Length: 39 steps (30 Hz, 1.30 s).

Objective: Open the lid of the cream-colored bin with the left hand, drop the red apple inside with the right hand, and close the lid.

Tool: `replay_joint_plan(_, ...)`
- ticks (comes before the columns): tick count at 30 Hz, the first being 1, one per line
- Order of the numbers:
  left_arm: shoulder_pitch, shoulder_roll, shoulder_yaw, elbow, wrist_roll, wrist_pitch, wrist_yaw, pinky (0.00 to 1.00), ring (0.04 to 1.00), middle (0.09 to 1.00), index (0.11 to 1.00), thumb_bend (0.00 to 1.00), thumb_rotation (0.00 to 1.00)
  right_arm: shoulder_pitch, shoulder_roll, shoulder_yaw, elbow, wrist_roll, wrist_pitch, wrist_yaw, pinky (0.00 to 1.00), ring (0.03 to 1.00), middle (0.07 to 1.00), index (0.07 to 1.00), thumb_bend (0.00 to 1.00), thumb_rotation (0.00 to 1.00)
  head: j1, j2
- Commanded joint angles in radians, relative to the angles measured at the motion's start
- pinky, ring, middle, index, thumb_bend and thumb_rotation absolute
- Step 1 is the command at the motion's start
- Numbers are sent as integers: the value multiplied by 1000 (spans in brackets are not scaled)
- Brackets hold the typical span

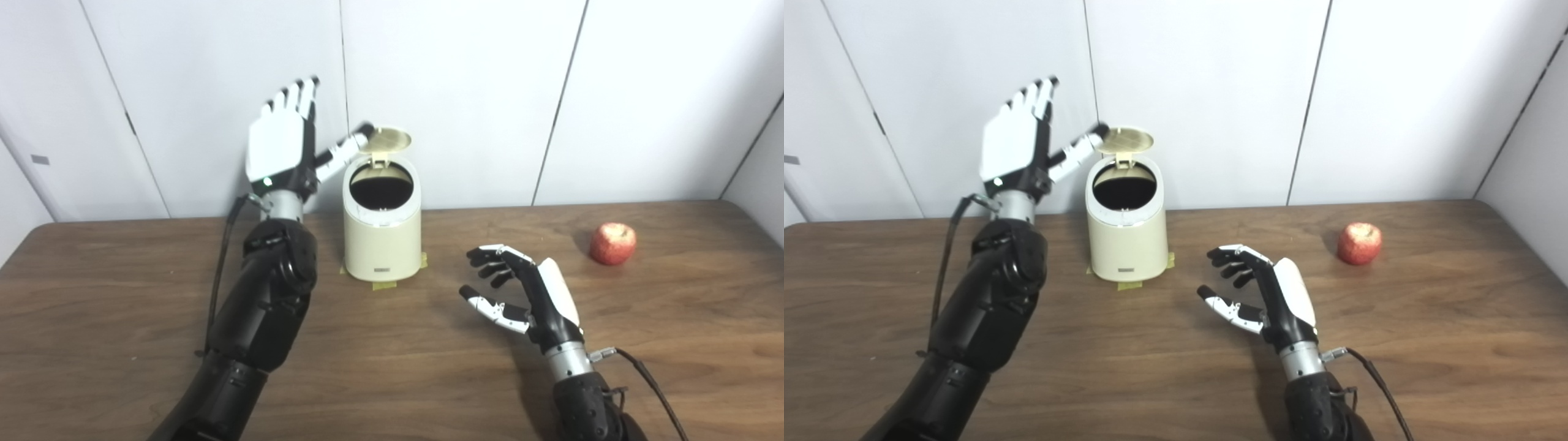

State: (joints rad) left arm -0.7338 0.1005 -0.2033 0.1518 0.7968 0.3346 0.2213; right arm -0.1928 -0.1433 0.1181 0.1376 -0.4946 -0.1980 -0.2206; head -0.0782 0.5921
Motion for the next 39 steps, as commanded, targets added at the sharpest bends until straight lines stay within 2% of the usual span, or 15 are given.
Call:
replay_joint_plan(1, -3, -9, 30, -92, -60, -61, 19, 1000, 1000, 1000, 1000, 608, 1000, -3, 10, 4, -13, 3, -4, 2, 493, 602, 653, 665, 282, 303, 3, -1)
replay_joint_plan(3, 47, -15, 51, -164, -121, -98, 10, 986, 992, 982, 979, 588, 1000, -1, 8, 2, -30, 2, 16, 11, 499, 607, 659, 669, 284, 306, 6, 1)
replay_joint_plan(8, 169, 0, 88, -277, -252, -228, -11, 735, 817, 821, 814, 464, 1000, -11, -23, -4, -80, -24, 46, 32, 526, 652, 710, 706, 321, 340, 10, 0)
replay_joint_plan(9, 207, 15, 96, -289, -285, -281, -12, 705, 790, 798, 795, 446, 1000, -18, -38, -5, -110, -40, 75, 54, 526, 655, 718, 713, 331, 337, 13, -1)
replay_joint_plan(12, 299, 35, 130, -303, -398, -406, -22, 636, 716, 730, 728, 387, 892, -37, -83, -4, -173, -107, 119, 90, 561, 699, 759, 755, 478, 318, 14, -2)
replay_joint_plan(15, 382, 42, 157, -308, -505, -503, -42, 605, 696, 704, 695, 326, 977, -59, -134, -9, -226, -162, 157, 127, 687, 787, 802, 781, 624, 312, 13, -1)
replay_joint_plan(16, 415, 45, 164, -309, -537, -531, -51, 609, 699, 708, 698, 320, 991, -71, -158, -14, -245, -174, 173, 145, 718, 808, 820, 797, 689, 345, 14, -1)
replay_joint_plan(18, 462, 49, 175, -308, -580, -571, -65, 606, 697, 711, 703, 322, 998, -93, -198, -26, -263, -183, 191, 174, 707, 810, 833, 806, 744, 378, 13, -2)
replay_joint_plan(21, 519, 54, 185, -299, -626, -621, -87, 615, 707, 720, 712, 253, 995, -137, -264, -46, -271, -184, 229, 236, 700, 818, 862, 840, 830, 404, 12, -7)
replay_joint_plan(24, 560, 57, 192, -287, -641, -656, -101, 620, 698, 714, 705, 165, 957, -190, -320, -60, -275, -180, 270, 302, 674, 817, 883, 854, 899, 403, 10, -8)
replay_joint_plan(27, 595, 55, 201, -269, -683, -675, -125, 631, 707, 715, 700, 165, 882, -247, -373, -53, -295, -222, 341, 386, 637, 823, 889, 846, 949, 415, 8, -10)
replay_joint_plan(29, 614, 57, 203, -251, -692, -690, -138, 627, 705, 711, 698, 149, 838, -288, -407, -37, -302, -254, 413, 474, 621, 821, 893, 849, 953, 376, 8, -12)
replay_joint_plan(31, 632, 59, 203, -245, -701, -694, -153, 630, 704, 713, 701, 136, 817, -326, -439, -19, -281, -270, 448, 540, 618, 824, 895, 851, 962, 332, 6, -12)
replay_joint_plan(35, 665, 62, 208, -239, -699, -698, -175, 640, 712, 726, 714, 135, 866, -382, -488, 24, -199, -300, 461, 607, 624, 833, 890, 841, 995, 280, 8, -12)
replay_joint_plan(39, 685, 57, 213, -261, -703, -663, -191, 649, 718, 730, 718, 146, 898, -447, -515, 82, -86, -338, 490, 675, 645, 864, 913, 851, 999, 288, 5, -6)
